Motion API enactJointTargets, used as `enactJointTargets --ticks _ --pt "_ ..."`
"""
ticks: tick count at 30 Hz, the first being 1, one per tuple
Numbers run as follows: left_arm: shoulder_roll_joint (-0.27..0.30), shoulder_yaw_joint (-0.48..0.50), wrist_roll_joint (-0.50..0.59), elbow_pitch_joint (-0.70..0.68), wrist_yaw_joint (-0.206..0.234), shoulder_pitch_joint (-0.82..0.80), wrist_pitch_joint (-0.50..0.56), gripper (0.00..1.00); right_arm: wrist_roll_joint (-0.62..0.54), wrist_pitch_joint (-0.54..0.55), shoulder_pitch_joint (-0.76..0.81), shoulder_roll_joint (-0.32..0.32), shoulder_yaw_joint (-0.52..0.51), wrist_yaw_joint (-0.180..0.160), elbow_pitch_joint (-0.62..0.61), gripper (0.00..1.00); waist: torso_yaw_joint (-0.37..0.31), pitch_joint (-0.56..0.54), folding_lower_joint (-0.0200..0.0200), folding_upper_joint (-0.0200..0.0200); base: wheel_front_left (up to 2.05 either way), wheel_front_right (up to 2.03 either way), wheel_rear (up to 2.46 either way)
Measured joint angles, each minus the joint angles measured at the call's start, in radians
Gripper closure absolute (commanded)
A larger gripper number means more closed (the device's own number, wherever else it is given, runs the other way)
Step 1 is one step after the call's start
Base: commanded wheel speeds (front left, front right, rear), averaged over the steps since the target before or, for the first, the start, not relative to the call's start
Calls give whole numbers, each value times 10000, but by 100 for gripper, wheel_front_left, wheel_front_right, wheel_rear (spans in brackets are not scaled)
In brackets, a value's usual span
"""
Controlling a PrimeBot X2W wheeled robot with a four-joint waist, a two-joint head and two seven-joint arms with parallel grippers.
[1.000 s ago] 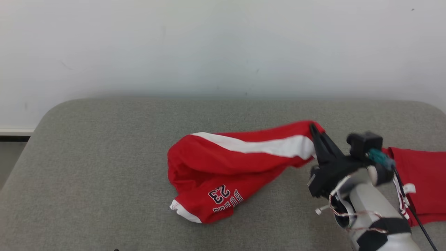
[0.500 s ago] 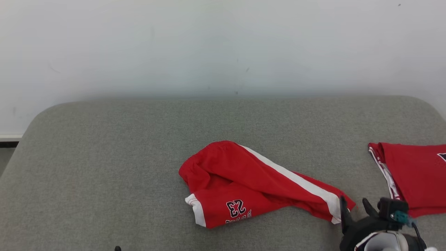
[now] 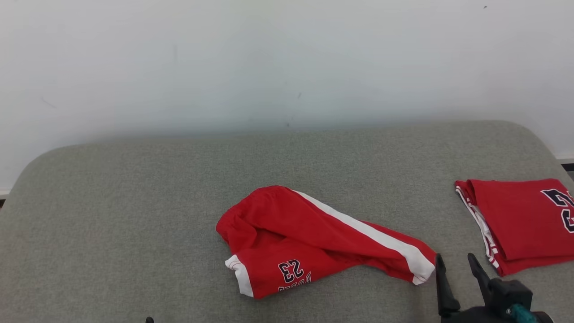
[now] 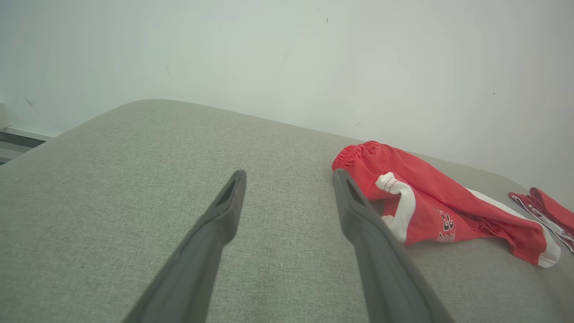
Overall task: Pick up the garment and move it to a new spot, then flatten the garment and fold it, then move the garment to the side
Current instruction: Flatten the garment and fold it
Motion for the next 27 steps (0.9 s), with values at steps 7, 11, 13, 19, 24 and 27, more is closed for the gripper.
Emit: enactJointTargets --ticks 7,11,13,19,24,27 --pt "-4 44 -17 23 0 14 2 0 -1028 -219 1281 10 727 0 -1733 0 -152 -146 -1 0 0 0 0" --pt "-8 75 -19 27 0 34 2 0 -1172 -247 1801 17 861 2 -2063 0 -251 -207 0 0 0 0 0" --pt "-12 92 -19 33 0 47 0 0 -1195 -242 1899 17 913 2 -2111 0 -299 -234 0 -1 0 0 0" --pt "-10 79 -19 113 0 68 0 0 -1156 -178 1923 17 997 2 -2276 0 -444 -295 0 0 0 0 0" --pt "221 -132 -33 408 0 -32 2 0 -1051 -159 1916 17 1039 2 -2318 0 -541 -283 -1 0 0 0 0" --pt "594 -274 -21 623 0 -526 0 0 -867 -155 1912 19 1076 0 -2318 0 -638 -221 0 0 0 0 0"
